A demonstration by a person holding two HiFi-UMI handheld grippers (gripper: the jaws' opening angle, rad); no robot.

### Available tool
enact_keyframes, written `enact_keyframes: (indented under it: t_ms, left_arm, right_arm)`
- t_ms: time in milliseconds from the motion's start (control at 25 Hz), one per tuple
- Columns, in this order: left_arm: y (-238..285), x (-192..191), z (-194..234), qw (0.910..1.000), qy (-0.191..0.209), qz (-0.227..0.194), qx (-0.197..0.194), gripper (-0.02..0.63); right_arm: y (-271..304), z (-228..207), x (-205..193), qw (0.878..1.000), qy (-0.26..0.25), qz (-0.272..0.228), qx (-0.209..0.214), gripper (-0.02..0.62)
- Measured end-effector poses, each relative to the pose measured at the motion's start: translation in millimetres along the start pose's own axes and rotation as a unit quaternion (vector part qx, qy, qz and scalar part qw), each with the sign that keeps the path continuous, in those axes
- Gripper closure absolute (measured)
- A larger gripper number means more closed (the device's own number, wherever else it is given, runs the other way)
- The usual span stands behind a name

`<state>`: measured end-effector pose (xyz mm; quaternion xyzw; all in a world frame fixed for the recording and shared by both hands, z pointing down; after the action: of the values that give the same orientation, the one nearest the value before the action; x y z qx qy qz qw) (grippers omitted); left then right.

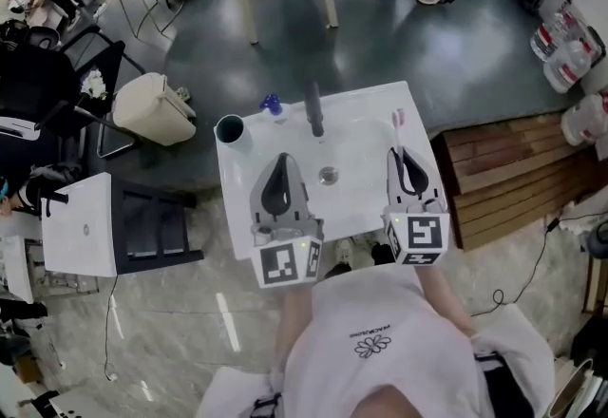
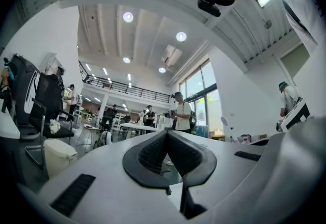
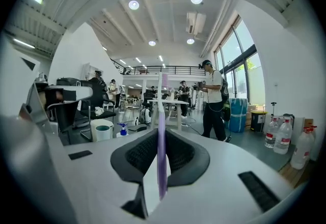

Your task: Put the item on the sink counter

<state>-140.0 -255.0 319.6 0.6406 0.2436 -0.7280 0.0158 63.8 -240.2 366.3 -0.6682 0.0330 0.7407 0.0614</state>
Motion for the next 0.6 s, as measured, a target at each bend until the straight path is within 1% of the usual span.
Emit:
enact_keyframes:
  t_ms: [120,280,600]
  left_arm:
    - [6,1,3,0.9999,0.007,-0.004,0.014,0.591]
    - [16,4,1,0.9997,0.012,-0.011,0.020,0.591]
    - [38,-3,-7,0.9995,0.022,-0.015,0.018,0.591]
  right_arm:
    - [7,0,-2,1.000,0.008,-0.004,0.016,0.554]
    - [12,-4,-2,0.999,0.023,-0.007,0.034,0.554]
    - [27,-15,-7,0.999,0.034,-0.005,0.041,0.554]
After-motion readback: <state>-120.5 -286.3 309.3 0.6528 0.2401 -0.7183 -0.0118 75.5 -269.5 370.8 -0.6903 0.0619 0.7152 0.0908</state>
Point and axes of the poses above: the fingertips, and each gripper's own axes: y forward along the fingers, z to its left, x out of its top, the point moved 3 cm from there along -y, backward along the fingers, and after that the axes turned 9 degrees about -z, right-handed, at the moved point
